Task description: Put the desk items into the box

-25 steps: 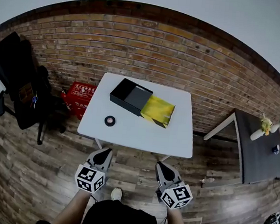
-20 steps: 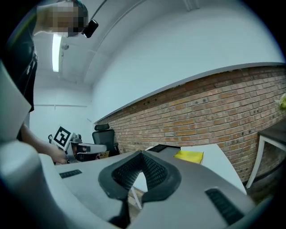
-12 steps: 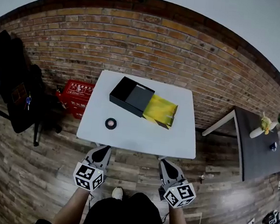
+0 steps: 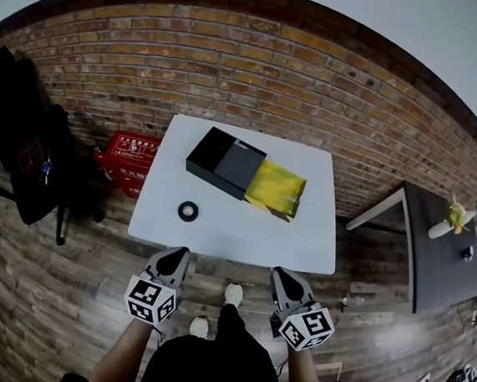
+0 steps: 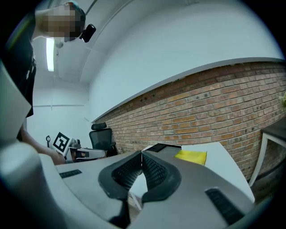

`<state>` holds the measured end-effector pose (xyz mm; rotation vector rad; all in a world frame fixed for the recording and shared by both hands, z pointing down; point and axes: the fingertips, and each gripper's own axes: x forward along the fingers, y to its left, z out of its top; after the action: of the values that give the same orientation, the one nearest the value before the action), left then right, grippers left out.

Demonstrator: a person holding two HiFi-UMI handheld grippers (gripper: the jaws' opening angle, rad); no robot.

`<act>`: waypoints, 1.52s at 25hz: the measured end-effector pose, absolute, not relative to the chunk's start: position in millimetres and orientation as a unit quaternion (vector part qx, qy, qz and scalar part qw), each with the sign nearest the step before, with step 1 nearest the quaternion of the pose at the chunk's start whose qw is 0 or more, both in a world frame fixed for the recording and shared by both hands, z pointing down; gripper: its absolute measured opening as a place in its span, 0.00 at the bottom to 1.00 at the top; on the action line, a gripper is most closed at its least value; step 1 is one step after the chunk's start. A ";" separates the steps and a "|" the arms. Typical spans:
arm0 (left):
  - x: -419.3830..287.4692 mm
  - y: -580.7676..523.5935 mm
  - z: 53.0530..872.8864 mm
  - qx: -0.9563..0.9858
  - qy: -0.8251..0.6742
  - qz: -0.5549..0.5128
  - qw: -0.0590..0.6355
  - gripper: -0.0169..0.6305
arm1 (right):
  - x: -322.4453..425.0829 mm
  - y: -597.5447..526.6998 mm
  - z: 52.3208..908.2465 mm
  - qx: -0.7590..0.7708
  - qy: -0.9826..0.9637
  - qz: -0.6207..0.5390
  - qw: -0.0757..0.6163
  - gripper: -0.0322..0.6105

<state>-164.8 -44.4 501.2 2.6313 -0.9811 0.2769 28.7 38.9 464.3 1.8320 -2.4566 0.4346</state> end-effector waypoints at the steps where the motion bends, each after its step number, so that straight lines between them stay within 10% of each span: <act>1: -163.5 -47.3 501.5 0.920 -0.345 0.098 0.159 0.05 | 30.1 34.2 465.1 0.590 -0.795 0.140 0.023 0.08; 38: -48.4 -178.3 518.2 0.876 -0.432 0.123 0.174 0.05 | 121.9 -155.0 506.4 0.453 -0.875 0.167 0.041 0.08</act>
<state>-48.4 -178.3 518.2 2.4841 -1.2245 0.3473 121.9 -155.0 506.4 1.3865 -2.6793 0.5118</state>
